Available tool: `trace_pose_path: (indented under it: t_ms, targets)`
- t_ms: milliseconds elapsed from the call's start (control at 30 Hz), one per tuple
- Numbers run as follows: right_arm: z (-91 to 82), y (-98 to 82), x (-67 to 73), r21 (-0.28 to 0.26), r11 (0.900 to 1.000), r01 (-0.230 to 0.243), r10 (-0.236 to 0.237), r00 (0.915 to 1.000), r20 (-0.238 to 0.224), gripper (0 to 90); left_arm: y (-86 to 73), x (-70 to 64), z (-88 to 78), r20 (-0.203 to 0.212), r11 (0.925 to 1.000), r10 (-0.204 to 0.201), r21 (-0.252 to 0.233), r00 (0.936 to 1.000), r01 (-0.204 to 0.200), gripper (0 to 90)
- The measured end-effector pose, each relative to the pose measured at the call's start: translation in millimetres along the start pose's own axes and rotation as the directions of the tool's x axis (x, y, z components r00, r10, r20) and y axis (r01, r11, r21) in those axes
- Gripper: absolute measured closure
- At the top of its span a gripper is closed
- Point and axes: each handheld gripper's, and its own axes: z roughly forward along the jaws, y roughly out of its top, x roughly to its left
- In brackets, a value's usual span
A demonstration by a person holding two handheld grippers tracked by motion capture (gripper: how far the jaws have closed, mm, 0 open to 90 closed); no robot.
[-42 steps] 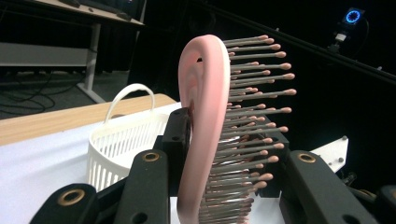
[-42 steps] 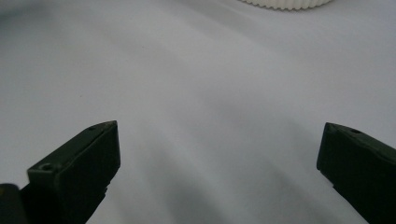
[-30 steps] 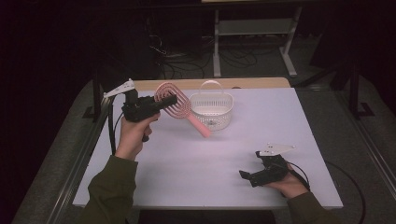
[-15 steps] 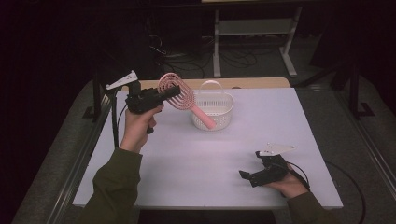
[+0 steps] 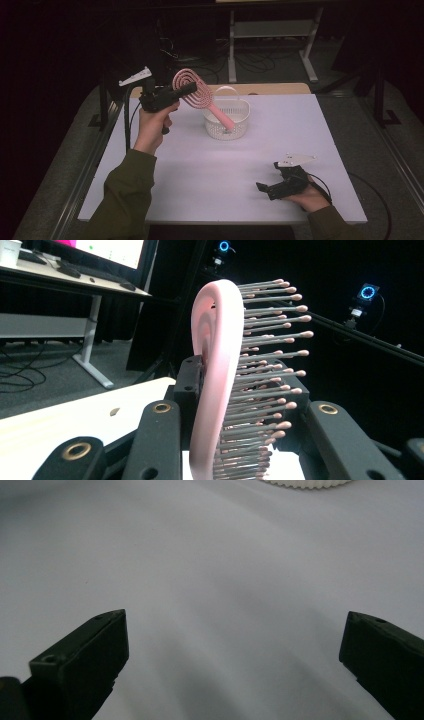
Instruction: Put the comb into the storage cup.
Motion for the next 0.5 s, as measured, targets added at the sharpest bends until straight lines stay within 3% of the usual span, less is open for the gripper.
trace_pose_path:
  t_ms: [500]
  targets:
    - [-0.1, 0.2, -0.1, 0.005, 1.0, 0.002, -0.002, 1.0, 0.002, 0.0, 3.4, 14.6, 18.0, -0.039, 0.9996, -0.016, -0.022, 0.9991, 0.015, 64.4]
